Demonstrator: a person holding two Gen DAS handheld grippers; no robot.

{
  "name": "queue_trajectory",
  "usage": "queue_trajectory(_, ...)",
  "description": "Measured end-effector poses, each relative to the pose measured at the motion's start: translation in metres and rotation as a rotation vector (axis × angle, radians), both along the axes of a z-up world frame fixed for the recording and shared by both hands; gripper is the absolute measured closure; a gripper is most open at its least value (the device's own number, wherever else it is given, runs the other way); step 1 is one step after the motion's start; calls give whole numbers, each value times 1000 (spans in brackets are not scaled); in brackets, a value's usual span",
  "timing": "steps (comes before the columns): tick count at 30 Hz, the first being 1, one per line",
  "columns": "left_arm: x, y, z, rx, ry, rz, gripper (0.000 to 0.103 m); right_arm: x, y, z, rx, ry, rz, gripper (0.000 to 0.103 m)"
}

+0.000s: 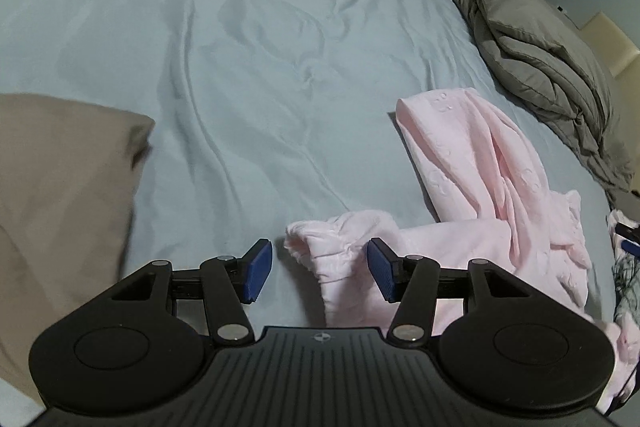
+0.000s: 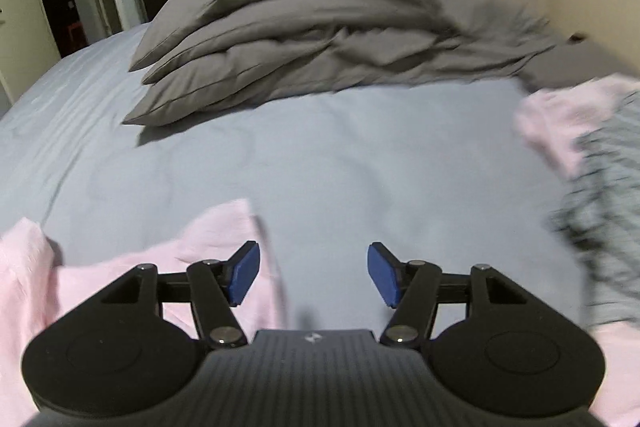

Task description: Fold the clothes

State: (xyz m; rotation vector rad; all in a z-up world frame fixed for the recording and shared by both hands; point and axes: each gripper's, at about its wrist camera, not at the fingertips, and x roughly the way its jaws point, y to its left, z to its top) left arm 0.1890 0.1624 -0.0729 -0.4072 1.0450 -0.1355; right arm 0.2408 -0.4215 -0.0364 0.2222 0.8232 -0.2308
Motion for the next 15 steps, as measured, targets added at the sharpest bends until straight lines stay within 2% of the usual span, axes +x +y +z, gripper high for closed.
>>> queue_trajectory(2,2,-4,-5,-31,2,-2,53,22,8,-12,44,23,4,40)
queue_trajectory(5,6,-13,-10,-2,2,-13,55,49,14,-30,61,35,6,40)
queue_trajectory(12,6,-15,-13,41,-23,6,76,80,29,-64,141,73,38,40)
queue_trajectory(13,5,-16,-13,45,-29,7,77,81,32,-65,142,76,46,45)
queue_trajectory(14,4,-17,-12,49,-36,7,80,82,35,-64,149,82,66,55)
queue_trajectory(15,3,-19,-11,53,-42,7,84,83,38,-64,156,88,86,90)
